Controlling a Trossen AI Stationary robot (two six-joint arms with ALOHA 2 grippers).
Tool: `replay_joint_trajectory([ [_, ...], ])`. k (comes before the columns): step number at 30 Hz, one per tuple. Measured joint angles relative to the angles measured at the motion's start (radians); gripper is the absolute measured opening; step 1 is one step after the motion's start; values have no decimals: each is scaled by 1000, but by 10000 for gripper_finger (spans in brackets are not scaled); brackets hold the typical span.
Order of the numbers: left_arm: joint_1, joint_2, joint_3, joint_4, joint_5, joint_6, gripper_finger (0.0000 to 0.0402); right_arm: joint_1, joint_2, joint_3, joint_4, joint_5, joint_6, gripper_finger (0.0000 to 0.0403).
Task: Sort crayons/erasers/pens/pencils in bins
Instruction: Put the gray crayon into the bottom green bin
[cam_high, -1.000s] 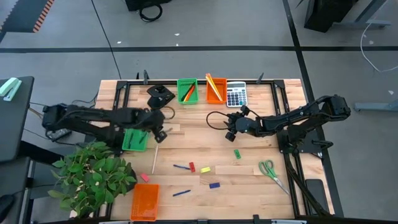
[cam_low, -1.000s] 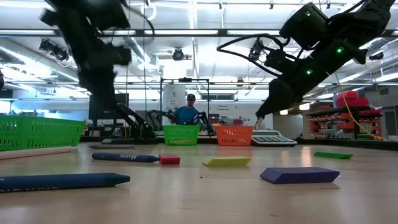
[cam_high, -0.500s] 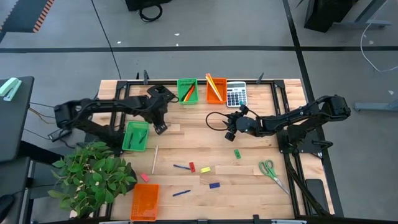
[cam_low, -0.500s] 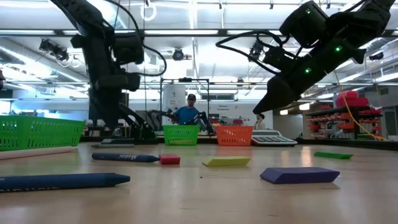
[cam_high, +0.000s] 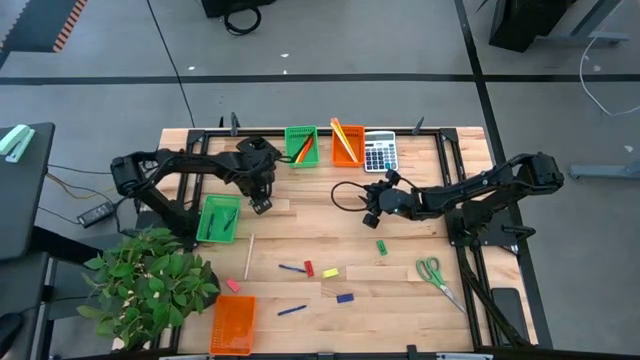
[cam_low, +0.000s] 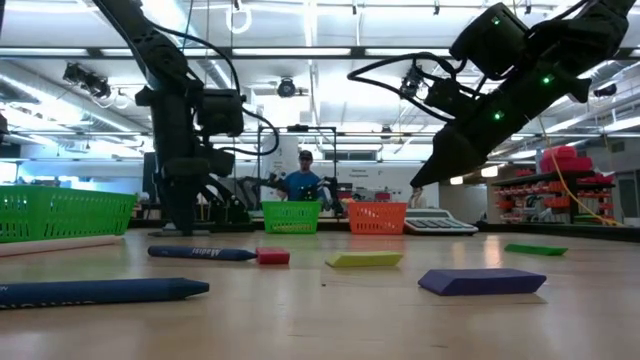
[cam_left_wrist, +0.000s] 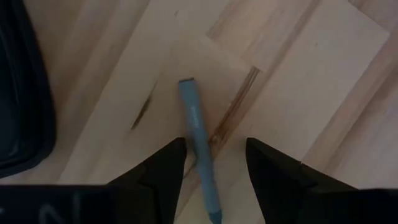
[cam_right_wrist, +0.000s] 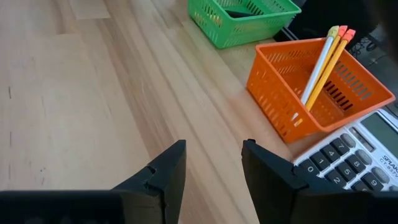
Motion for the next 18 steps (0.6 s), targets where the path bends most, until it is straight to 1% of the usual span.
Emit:
replay_joint_trajectory([
  [3,0,-2,-2,2,-1,3,181,0,0,0,0,0,0,162],
  [9,-3,-2,-3,4,-14,-20,156,0,0,0,-3,0,0,162],
  [14,-4,-1,-3,5,-23,-33,118,0,0,0,-5,0,7,162],
  [18,-3,-1,-3,6,-30,-48,78,0,0,0,-5,0,8,162],
])
